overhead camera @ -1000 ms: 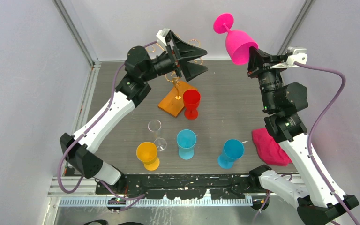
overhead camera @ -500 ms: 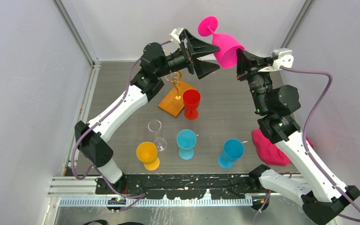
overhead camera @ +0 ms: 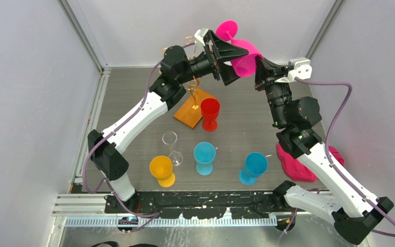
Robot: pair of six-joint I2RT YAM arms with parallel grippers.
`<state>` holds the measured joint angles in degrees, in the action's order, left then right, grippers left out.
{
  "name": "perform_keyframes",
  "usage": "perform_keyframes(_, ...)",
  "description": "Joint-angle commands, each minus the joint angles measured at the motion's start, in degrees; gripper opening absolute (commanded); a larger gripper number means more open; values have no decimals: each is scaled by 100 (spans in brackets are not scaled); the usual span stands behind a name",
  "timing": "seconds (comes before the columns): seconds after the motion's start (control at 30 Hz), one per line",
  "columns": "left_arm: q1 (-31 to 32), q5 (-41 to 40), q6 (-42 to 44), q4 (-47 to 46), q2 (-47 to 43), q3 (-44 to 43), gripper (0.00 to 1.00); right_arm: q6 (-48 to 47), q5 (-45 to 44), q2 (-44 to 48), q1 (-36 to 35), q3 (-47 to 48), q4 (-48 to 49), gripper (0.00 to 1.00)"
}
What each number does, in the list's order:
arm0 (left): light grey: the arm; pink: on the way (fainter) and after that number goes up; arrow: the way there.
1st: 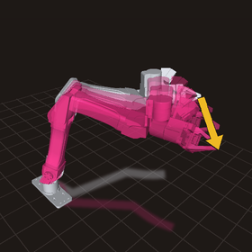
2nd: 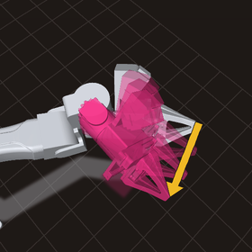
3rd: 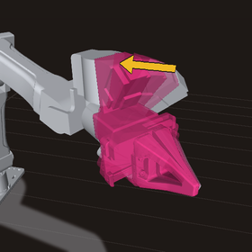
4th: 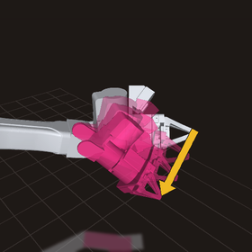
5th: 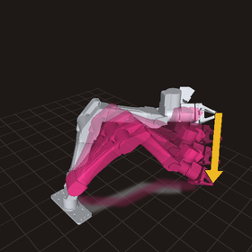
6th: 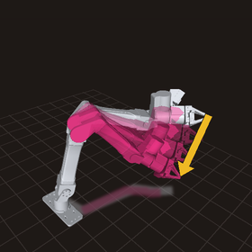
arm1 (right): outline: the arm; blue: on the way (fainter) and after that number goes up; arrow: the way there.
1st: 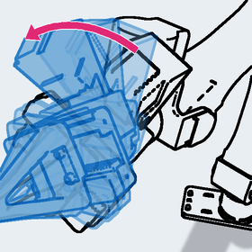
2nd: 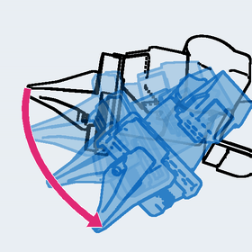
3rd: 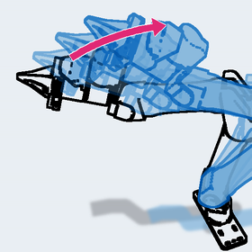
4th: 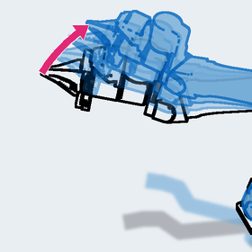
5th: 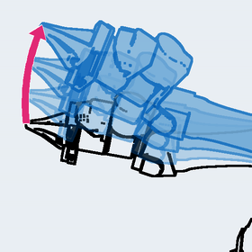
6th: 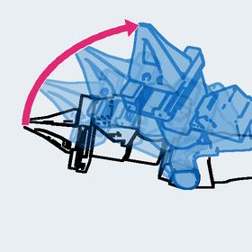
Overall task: Place the wine glass upside down on the wine glass rack
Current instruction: Turn the wine glass upside down at the wine rack.
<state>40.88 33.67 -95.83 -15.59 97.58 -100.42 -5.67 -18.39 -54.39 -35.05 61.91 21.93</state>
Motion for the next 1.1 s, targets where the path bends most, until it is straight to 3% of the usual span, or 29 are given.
perform_keyframes(0.0, 107, 20, -32, -304, 100, -330, 100, -221, -152, 31, -66, -71, 429, 1)
perform_keyframes(0.33, 148, 8, -4, -290, 226, -496, 99, -307, -233, 76, -173, -161, 495, 1)
perform_keyframes(0.87, 148, -4, 228, -304, 216, -474, 85, -496, -436, 273, -421, -349, 465, 1)
perform_keyframes(1.07, 139, -5, 670, 14, 110, -474, 82, -492, -450, 308, -449, -329, 356, 15)
